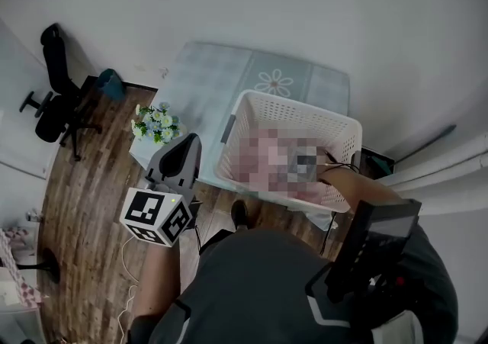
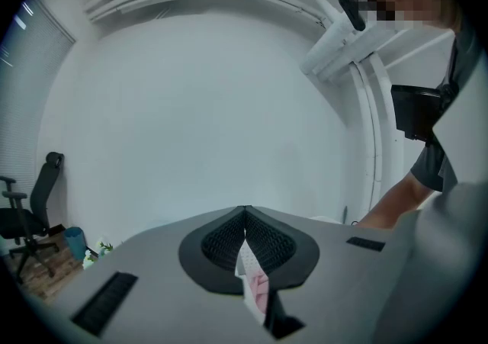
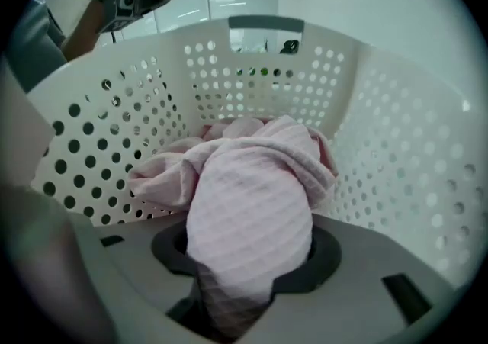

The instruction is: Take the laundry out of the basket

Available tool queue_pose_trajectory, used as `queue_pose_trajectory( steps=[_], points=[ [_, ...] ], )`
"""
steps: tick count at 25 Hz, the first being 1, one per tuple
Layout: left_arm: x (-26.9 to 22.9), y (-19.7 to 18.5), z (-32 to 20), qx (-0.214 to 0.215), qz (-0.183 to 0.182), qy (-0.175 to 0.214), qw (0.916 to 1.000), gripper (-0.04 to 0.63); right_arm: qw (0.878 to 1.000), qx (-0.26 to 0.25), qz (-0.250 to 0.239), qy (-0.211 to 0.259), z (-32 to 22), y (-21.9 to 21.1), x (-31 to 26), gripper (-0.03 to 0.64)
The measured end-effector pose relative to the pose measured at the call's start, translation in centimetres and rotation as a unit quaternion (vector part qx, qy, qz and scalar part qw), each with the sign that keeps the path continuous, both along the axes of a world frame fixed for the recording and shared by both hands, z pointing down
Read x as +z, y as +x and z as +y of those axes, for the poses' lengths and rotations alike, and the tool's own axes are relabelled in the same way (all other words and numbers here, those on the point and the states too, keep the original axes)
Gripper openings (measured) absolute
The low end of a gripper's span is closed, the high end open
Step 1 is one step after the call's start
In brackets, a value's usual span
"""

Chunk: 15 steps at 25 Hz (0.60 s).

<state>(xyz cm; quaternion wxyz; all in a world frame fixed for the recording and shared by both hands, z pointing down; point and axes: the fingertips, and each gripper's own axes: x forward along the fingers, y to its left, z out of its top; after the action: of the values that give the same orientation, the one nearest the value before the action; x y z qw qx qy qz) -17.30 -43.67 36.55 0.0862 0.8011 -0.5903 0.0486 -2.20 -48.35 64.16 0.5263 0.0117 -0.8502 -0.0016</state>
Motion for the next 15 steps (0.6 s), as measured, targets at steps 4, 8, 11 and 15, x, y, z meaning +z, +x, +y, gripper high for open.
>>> queue_pose_trajectory(
  steps=[4, 8, 11, 15],
  points=[
    [-0.8, 0.3, 1.1, -0.01, -0.003, 0.012, 0.9999, 0.009, 0.997, 0.032, -0.07, 0.03, -0.8, -0.2, -4.3, 0.236],
    [-1.4, 1.2, 1.6, -0.012, -0.005, 0.021, 0.9997, 0.009, 0.987, 0.069, -0.132, 0.056, -1.3, 0.2, -8.4, 0.236],
    [-2.1, 2.3, 2.3, -0.01, -0.008, 0.028, 0.9995, 0.009, 0.977, 0.096, -0.176, 0.076, -1.5, 0.8, -11.6, 0.236],
    [-2.8, 3.6, 3.7, -0.016, -0.009, 0.035, 0.9992, 0.009, 0.959, 0.121, -0.235, 0.1, -1.2, 1.7, -15.9, 0.236]
  ],
)
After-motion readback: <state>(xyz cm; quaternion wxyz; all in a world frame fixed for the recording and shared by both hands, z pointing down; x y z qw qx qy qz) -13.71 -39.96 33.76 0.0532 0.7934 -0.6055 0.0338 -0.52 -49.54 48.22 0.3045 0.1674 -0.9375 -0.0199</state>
